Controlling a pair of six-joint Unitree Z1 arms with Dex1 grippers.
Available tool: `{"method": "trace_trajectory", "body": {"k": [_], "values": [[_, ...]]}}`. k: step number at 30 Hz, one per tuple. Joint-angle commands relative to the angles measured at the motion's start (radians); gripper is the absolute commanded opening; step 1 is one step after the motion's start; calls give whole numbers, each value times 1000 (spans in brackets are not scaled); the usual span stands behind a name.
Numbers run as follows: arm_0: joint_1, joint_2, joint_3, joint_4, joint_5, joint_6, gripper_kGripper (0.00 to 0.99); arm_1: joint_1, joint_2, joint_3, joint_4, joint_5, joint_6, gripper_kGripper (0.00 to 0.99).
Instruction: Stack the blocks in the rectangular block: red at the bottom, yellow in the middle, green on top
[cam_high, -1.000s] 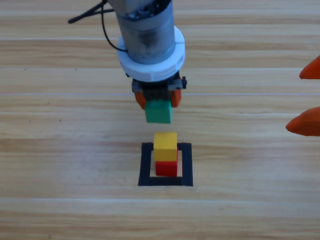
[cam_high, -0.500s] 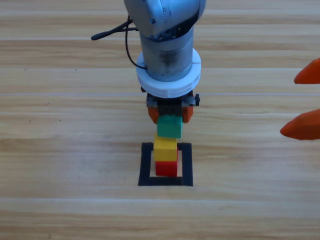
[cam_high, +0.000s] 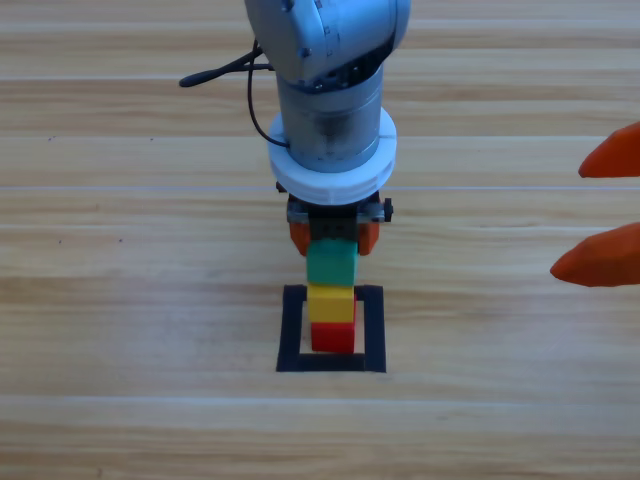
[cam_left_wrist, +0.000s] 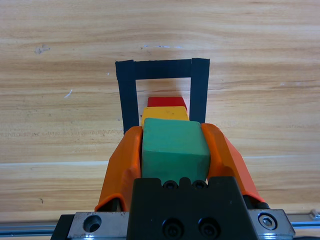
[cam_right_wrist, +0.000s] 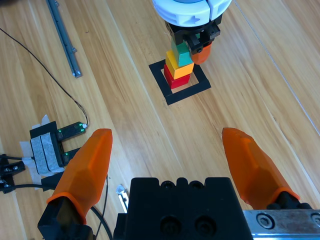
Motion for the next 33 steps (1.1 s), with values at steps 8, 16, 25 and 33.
{"method": "trace_trajectory", "body": {"k": [8, 16, 25, 33], "values": [[-7, 21, 26, 7, 1, 4, 0, -28, 53, 5, -1, 21, -5, 968], [-7, 24, 27, 7, 1, 1, 0, -28, 59, 4, -1, 21, -5, 968], [-7, 21, 33, 6, 1, -2, 0, -28, 77, 1, -1, 21, -15, 968], [-7, 24, 36, 4, 1, -4, 0, -28, 85, -2, 5, 21, -18, 968]]}}
